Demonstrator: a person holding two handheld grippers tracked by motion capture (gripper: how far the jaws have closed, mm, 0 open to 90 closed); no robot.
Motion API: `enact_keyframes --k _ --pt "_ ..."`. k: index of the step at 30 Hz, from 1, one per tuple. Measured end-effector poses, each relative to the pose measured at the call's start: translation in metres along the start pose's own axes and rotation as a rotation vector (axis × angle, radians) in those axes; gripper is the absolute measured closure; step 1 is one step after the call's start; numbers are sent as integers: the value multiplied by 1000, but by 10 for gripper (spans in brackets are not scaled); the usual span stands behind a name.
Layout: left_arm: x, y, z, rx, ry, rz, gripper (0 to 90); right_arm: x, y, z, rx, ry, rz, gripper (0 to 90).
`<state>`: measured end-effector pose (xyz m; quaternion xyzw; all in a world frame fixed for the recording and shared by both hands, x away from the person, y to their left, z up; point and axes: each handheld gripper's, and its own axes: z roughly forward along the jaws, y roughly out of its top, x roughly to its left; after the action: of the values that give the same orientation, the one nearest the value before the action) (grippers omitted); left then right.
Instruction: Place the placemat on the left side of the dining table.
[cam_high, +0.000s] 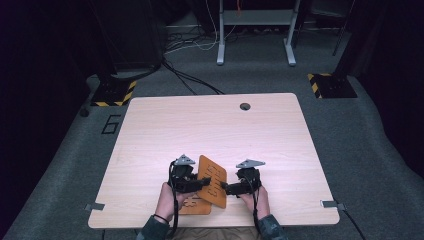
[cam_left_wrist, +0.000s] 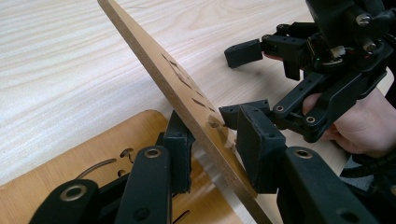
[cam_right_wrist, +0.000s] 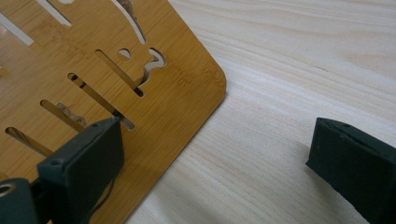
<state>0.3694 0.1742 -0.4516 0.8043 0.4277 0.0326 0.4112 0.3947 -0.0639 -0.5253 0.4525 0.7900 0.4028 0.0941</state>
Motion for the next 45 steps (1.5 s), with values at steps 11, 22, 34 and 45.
enact_keyframes --k 11,22,34,45 --pt "3 7 4 28 -16 -25 694 -2 0 -1 0 -17 3 18" --pt "-12 41 18 71 -30 46 708 -8 -2 -5 -11 -78 18 54" --pt "-12 67 37 145 -2 97 757 -17 -7 -13 -41 -119 71 95" --pt "-2 83 49 142 -107 52 842 -18 -11 -18 -52 -221 72 112"
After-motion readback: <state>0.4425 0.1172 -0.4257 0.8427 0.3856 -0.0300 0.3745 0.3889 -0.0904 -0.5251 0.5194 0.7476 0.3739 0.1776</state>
